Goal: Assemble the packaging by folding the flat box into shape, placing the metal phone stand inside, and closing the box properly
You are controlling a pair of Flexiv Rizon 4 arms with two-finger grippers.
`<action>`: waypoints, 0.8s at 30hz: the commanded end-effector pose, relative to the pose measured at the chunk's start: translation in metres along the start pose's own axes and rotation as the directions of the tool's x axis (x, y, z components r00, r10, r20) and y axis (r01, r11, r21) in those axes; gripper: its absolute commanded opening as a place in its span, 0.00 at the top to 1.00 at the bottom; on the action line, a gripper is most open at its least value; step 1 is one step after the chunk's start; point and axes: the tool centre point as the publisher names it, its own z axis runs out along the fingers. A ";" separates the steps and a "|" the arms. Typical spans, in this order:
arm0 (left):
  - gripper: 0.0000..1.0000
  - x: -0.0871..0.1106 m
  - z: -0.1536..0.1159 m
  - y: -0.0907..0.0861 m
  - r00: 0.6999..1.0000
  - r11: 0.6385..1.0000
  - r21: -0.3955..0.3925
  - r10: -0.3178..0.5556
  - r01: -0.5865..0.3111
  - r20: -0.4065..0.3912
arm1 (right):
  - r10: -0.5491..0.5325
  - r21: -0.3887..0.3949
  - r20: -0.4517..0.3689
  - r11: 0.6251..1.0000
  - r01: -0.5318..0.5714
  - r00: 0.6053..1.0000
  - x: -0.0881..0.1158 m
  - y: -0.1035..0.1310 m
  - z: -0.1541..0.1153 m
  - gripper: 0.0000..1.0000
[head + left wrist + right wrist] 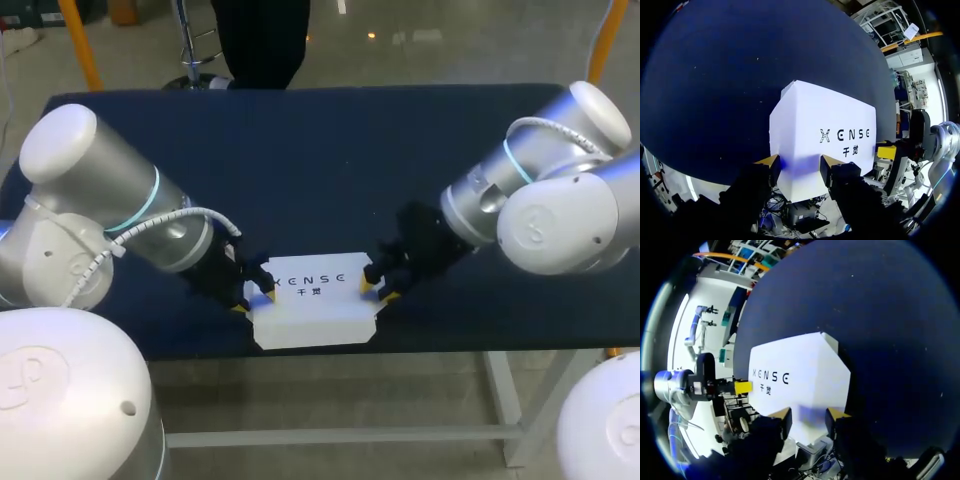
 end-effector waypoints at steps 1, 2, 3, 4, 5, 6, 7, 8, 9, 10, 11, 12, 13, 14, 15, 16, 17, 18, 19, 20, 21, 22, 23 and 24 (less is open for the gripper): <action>0.46 0.004 0.007 -0.002 1.000 1.000 -0.003 0.000 0.000 0.007 | 0.001 0.001 -0.012 1.000 -0.001 1.000 -0.004 -0.001 0.003 0.51; 0.46 0.004 0.007 -0.002 1.000 1.000 -0.004 0.000 0.000 0.008 | 0.003 0.000 -0.012 1.000 -0.003 1.000 -0.005 -0.001 0.003 0.51; 0.45 0.005 0.007 -0.003 1.000 1.000 -0.005 0.000 0.000 0.009 | 0.005 -0.001 -0.012 1.000 -0.005 1.000 -0.006 -0.001 0.003 0.51; 0.45 0.005 0.007 -0.003 1.000 1.000 -0.005 0.000 0.000 0.009 | 0.007 -0.001 -0.011 1.000 -0.007 1.000 -0.006 -0.001 0.003 0.51; 0.45 0.005 0.007 -0.003 1.000 1.000 -0.006 0.000 0.000 0.009 | 0.007 -0.001 -0.012 1.000 -0.007 1.000 -0.006 -0.001 0.003 0.51; 0.45 0.005 0.007 -0.003 1.000 1.000 -0.006 0.000 0.000 0.009 | 0.008 -0.001 -0.012 1.000 -0.008 1.000 -0.006 0.000 0.003 0.51; 0.46 0.005 0.007 -0.003 1.000 1.000 -0.006 0.001 0.000 0.008 | 0.009 0.000 -0.013 1.000 -0.009 1.000 -0.006 0.000 0.003 0.51; 0.46 0.005 0.008 -0.003 1.000 1.000 -0.006 0.001 -0.001 0.007 | 0.009 0.001 -0.014 1.000 -0.009 1.000 -0.006 0.000 0.005 0.51; 0.45 0.005 0.008 -0.004 1.000 1.000 -0.006 0.002 -0.002 0.006 | 0.009 0.004 -0.015 1.000 -0.009 1.000 -0.005 0.001 0.006 0.51; 0.45 0.005 0.008 -0.004 1.000 1.000 -0.006 0.003 -0.003 0.005 | 0.008 0.005 -0.015 1.000 -0.008 1.000 -0.005 0.001 0.007 0.51; 0.45 0.005 0.008 -0.004 1.000 1.000 -0.006 0.004 -0.004 0.003 | 0.008 0.006 -0.015 1.000 -0.008 1.000 -0.004 0.001 0.008 0.51; 0.45 0.005 0.008 -0.004 1.000 1.000 -0.006 0.004 -0.004 0.002 | 0.010 0.006 -0.016 1.000 -0.010 1.000 -0.004 0.001 0.009 0.51; 0.45 0.005 0.008 -0.004 1.000 1.000 -0.002 0.004 -0.004 -0.003 | 0.015 0.008 -0.022 1.000 -0.015 1.000 -0.004 0.001 0.010 0.51; 0.45 0.005 0.008 -0.004 1.000 1.000 -0.002 0.005 -0.005 -0.004 | 0.019 0.007 -0.027 1.000 -0.019 0.999 -0.004 0.001 0.011 0.51; 0.44 0.005 0.008 -0.004 1.000 1.000 -0.001 0.006 -0.006 -0.006 | 0.022 0.006 -0.031 1.000 -0.022 0.999 -0.004 0.001 0.011 0.51; 0.44 0.005 0.008 -0.003 1.000 1.000 0.002 0.008 -0.008 -0.012 | 0.028 0.005 -0.039 1.000 -0.028 0.999 -0.004 0.002 0.012 0.51; 0.44 0.004 0.008 -0.003 1.000 1.000 0.002 0.009 -0.009 -0.014 | 0.032 0.003 -0.042 0.999 -0.032 0.999 -0.004 0.002 0.013 0.51; 0.45 0.004 0.008 -0.004 1.000 1.000 0.005 0.010 -0.010 -0.019 | 0.037 -0.001 -0.048 0.999 -0.037 0.998 -0.004 0.002 0.013 0.51; 0.46 0.004 0.009 -0.003 1.000 1.000 0.007 0.010 -0.010 -0.023 | 0.040 -0.002 -0.053 0.999 -0.040 0.998 -0.004 0.002 0.014 0.51; 0.47 0.004 0.009 -0.003 1.000 1.000 0.011 0.009 -0.008 -0.030 | 0.044 -0.005 -0.060 0.999 -0.044 0.997 -0.004 0.002 0.014 0.51; 0.47 0.004 0.009 -0.003 0.999 1.000 0.013 0.008 -0.008 -0.033 | 0.047 -0.007 -0.066 0.999 -0.048 0.997 -0.004 0.002 0.015 0.51; 0.47 0.004 0.010 -0.003 0.999 1.000 0.016 0.009 -0.008 -0.039 | 0.049 -0.007 -0.070 0.999 -0.050 0.996 -0.004 0.002 0.015 0.51; 0.47 0.004 0.010 -0.004 0.999 1.000 0.019 0.008 -0.007 -0.046 | 0.051 -0.008 -0.074 0.999 -0.052 0.996 -0.004 0.002 0.016 0.51; 0.47 0.004 0.011 -0.004 0.999 1.000 0.019 0.009 -0.008 -0.052 | 0.053 -0.010 -0.080 0.998 -0.054 0.995 -0.003 0.002 0.016 0.51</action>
